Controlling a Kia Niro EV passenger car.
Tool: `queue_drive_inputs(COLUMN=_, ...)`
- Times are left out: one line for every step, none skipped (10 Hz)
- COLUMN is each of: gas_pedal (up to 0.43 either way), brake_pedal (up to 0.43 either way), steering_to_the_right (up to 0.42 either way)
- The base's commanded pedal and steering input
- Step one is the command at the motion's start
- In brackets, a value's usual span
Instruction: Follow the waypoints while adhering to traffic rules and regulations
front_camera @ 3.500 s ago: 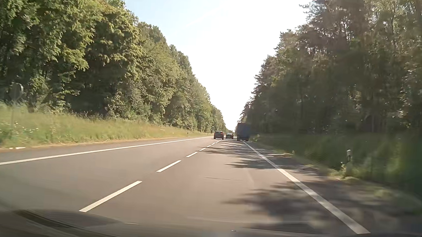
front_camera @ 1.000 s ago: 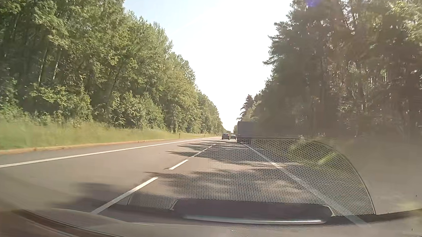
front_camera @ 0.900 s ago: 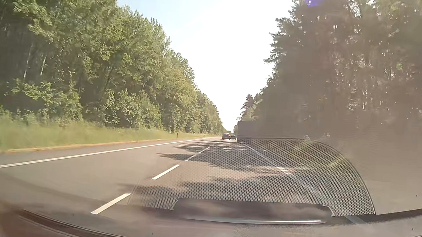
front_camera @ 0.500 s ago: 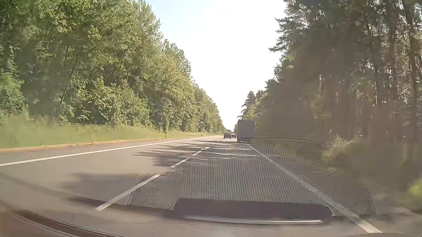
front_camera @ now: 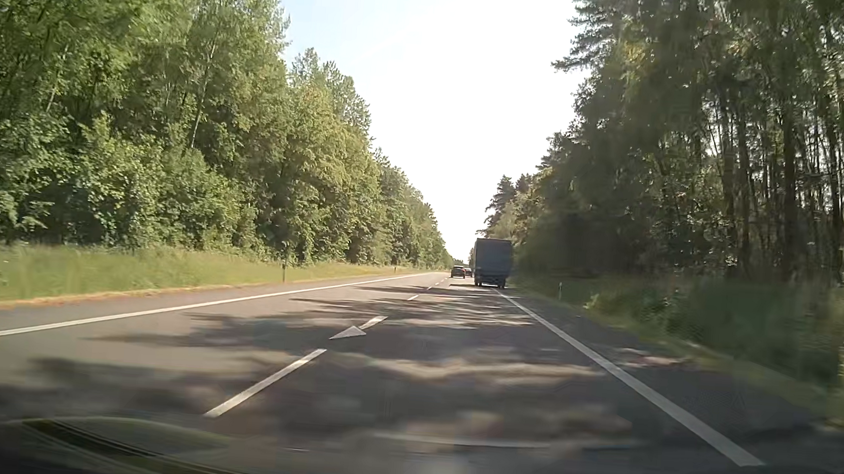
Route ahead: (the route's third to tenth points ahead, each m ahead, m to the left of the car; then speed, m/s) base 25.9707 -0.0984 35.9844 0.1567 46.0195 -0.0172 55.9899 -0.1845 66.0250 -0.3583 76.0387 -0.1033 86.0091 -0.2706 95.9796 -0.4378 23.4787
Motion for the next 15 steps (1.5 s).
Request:
queue_drive_inputs(gas_pedal=0.169, brake_pedal=0.006, steering_to_the_right=0.002)
queue_drive_inputs(gas_pedal=0.209, brake_pedal=0.006, steering_to_the_right=0.002)
queue_drive_inputs(gas_pedal=0.220, brake_pedal=0.006, steering_to_the_right=0.002)
queue_drive_inputs(gas_pedal=0.220, brake_pedal=0.006, steering_to_the_right=0.002)
queue_drive_inputs(gas_pedal=0.220, brake_pedal=0.006, steering_to_the_right=0.003)
queue_drive_inputs(gas_pedal=0.220, brake_pedal=0.006, steering_to_the_right=0.002)
queue_drive_inputs(gas_pedal=0.220, brake_pedal=0.006, steering_to_the_right=0.003)
queue_drive_inputs(gas_pedal=0.220, brake_pedal=0.006, steering_to_the_right=0.002)
queue_drive_inputs(gas_pedal=0.220, brake_pedal=0.006, steering_to_the_right=0.002)
queue_drive_inputs(gas_pedal=0.220, brake_pedal=0.006, steering_to_the_right=0.002)
queue_drive_inputs(gas_pedal=0.220, brake_pedal=0.006, steering_to_the_right=0.002)
queue_drive_inputs(gas_pedal=0.220, brake_pedal=0.006, steering_to_the_right=0.002)
queue_drive_inputs(gas_pedal=0.248, brake_pedal=0.006, steering_to_the_right=0.002)
queue_drive_inputs(gas_pedal=0.311, brake_pedal=0.006, steering_to_the_right=0.002)
queue_drive_inputs(gas_pedal=0.319, brake_pedal=0.006, steering_to_the_right=0.002)
